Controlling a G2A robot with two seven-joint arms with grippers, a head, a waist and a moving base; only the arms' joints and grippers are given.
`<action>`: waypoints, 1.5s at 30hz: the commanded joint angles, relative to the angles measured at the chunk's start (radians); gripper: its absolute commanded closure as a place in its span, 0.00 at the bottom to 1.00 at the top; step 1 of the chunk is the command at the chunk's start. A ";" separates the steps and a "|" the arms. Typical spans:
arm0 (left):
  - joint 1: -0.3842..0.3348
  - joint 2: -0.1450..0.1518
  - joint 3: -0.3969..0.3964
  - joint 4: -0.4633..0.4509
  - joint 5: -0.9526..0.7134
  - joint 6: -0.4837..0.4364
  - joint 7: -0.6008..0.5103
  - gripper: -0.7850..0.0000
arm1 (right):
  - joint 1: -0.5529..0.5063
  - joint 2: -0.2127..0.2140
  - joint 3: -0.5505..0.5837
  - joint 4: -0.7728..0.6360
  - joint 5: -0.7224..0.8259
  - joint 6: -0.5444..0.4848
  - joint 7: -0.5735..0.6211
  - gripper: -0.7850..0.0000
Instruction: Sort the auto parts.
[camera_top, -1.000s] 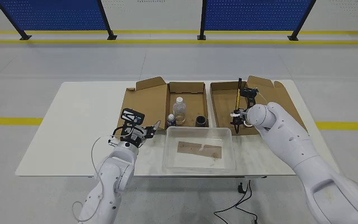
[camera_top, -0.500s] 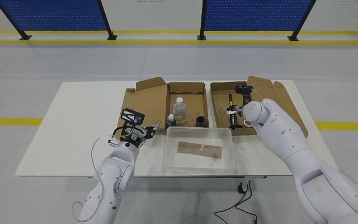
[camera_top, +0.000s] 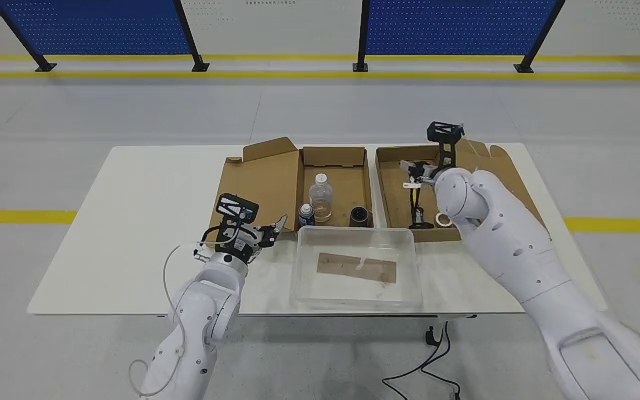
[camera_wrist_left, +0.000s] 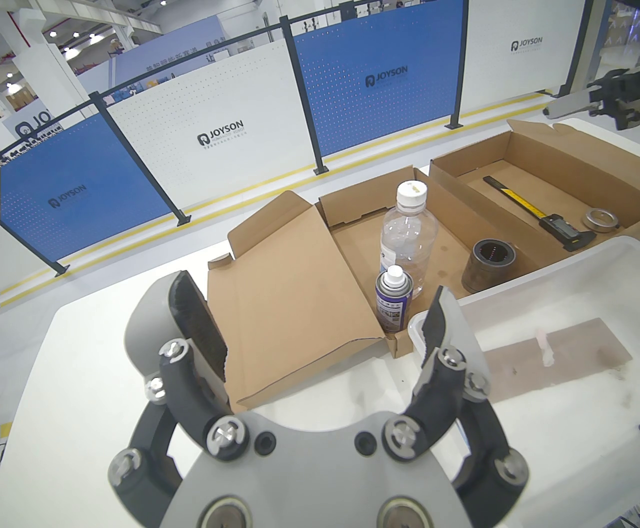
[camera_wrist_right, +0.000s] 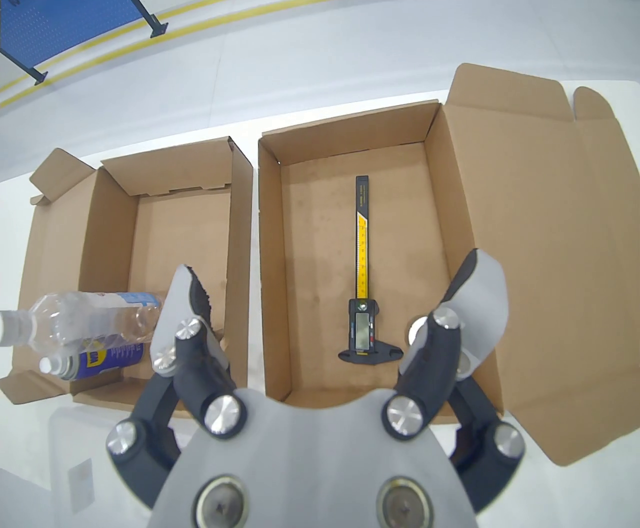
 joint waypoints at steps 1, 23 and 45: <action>0.000 0.000 0.000 0.000 0.000 0.000 0.000 0.00 | -0.063 0.023 0.046 -0.106 -0.034 0.036 0.021 0.00; 0.000 0.000 0.000 0.000 0.000 0.000 0.000 0.00 | -0.397 0.103 0.235 -0.553 -0.230 0.202 0.131 0.00; 0.000 0.000 0.000 0.000 0.000 0.000 0.000 0.00 | -0.397 0.103 0.235 -0.553 -0.230 0.202 0.131 0.00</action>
